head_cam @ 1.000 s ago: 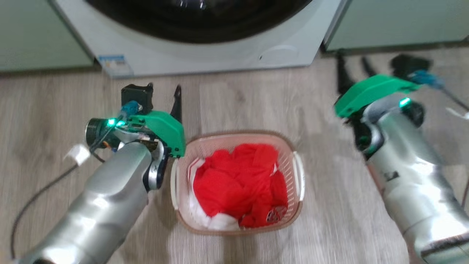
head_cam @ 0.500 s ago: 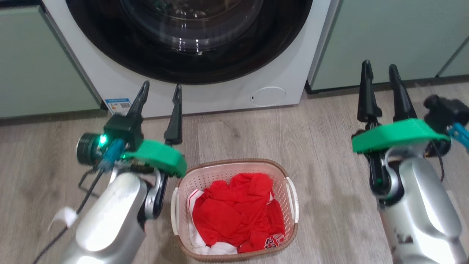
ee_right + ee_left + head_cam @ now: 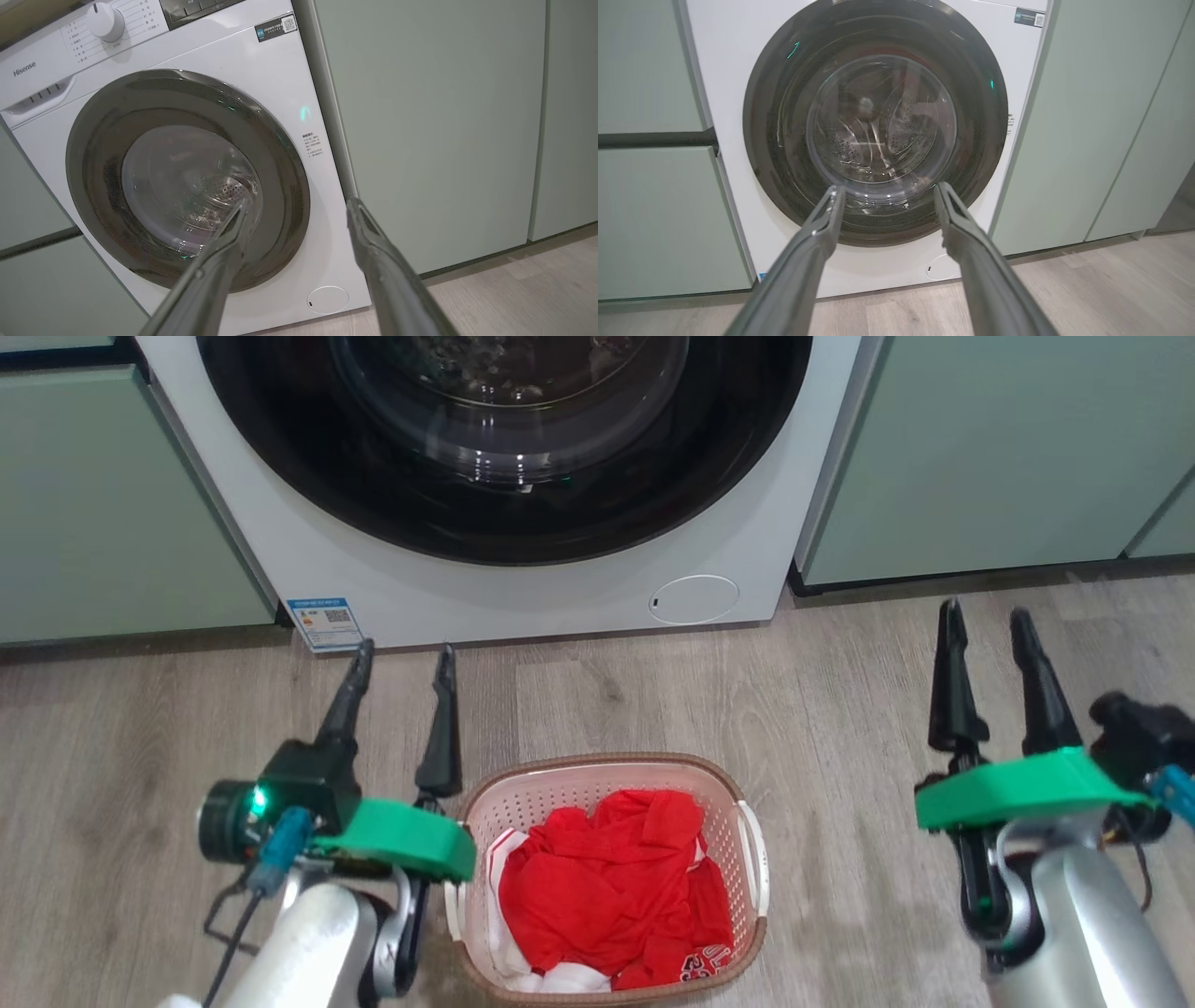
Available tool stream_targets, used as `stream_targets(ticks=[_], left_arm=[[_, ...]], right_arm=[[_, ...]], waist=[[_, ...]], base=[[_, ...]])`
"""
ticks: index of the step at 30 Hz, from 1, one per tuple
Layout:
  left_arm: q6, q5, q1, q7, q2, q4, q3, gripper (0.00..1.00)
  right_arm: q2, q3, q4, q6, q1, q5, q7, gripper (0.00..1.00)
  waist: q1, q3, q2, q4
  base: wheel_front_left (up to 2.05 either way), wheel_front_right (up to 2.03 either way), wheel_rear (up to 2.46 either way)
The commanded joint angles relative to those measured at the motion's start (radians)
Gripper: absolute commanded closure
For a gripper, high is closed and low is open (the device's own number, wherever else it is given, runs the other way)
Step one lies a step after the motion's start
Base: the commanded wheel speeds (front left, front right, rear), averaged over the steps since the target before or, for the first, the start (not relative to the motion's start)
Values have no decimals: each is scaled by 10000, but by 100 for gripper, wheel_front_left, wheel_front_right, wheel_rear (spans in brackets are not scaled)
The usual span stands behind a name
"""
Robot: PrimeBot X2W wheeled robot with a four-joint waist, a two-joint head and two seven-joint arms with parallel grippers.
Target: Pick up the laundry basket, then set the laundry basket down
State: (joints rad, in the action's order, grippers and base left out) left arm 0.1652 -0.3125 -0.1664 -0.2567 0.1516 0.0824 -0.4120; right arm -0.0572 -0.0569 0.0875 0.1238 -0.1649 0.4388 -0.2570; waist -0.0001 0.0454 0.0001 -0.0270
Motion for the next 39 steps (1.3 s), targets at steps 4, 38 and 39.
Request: stream_targets(ticks=[4, 38, 39], left_arm=[[-446, 264, -61, -51, -162, -470, 648, 0], [-1561, 1408, 388, -51, -974, 922, 1563, 0], [-1557, 1397, 379, -51, -979, 916, 1583, 0]], right_arm=[[69, -164, -414, 69, 115, -301, -47, 0], [70, -381, 8, 69, 431, -521, -47, 0], [70, -386, 17, 69, 429, -520, -47, 0]], waist=[[1, 3, -1, -5], [1, -48, -1, 55], [1, -52, -1, 58]], base=[[0, 0, 0], [0, 0, 0], [0, 0, 0]])
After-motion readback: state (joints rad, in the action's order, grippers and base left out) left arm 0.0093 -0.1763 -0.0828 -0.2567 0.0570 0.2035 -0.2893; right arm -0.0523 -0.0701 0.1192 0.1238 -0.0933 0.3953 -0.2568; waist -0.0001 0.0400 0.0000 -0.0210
